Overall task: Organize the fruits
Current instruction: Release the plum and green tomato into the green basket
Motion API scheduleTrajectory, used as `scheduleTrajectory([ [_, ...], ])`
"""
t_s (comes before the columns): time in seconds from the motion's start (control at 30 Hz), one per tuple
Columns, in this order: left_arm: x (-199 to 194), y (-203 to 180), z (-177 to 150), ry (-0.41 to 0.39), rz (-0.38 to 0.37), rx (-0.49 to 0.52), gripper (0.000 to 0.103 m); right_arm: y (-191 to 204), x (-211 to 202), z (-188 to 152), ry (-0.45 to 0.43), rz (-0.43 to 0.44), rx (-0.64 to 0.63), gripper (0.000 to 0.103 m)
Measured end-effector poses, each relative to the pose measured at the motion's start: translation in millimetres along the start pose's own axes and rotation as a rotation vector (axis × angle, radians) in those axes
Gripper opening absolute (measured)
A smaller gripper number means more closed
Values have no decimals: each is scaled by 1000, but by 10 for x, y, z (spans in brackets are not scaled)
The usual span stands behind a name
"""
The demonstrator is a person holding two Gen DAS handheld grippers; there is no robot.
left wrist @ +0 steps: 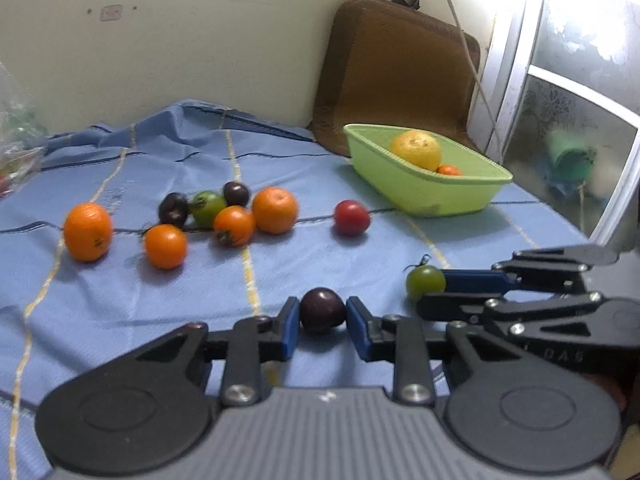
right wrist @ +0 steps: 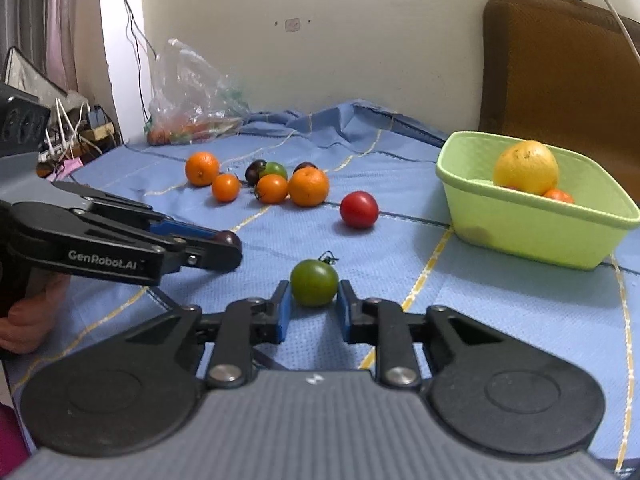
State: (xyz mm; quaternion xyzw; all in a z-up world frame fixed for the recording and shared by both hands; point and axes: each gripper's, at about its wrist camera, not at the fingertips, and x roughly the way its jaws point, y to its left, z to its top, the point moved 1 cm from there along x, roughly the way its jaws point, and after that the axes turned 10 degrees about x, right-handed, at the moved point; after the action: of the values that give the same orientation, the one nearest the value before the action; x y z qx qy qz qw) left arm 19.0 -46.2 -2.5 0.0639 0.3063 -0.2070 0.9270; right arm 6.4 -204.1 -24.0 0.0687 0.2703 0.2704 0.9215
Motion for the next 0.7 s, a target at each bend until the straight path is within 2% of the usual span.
scheduleTrajectory([
  [0.2,166,-150,460,-31,-80,-1,26,-167,-218,99,-160,-30,27,26],
  [0.33,430,-285,916,-65,-154,-6,26,-397,-312,267,-259,-125,28,27],
  [0.53,992,-424,1336,-36,-161,-12,26,-778,-253,479,-304,-238,66,28],
  [0.63,1207,-428,1391,-15,-143,-19,27,-907,-182,450,-297,-242,109,30],
  [0.7,1294,-451,1389,-3,-133,-13,37,-941,-149,429,-287,-257,110,36],
])
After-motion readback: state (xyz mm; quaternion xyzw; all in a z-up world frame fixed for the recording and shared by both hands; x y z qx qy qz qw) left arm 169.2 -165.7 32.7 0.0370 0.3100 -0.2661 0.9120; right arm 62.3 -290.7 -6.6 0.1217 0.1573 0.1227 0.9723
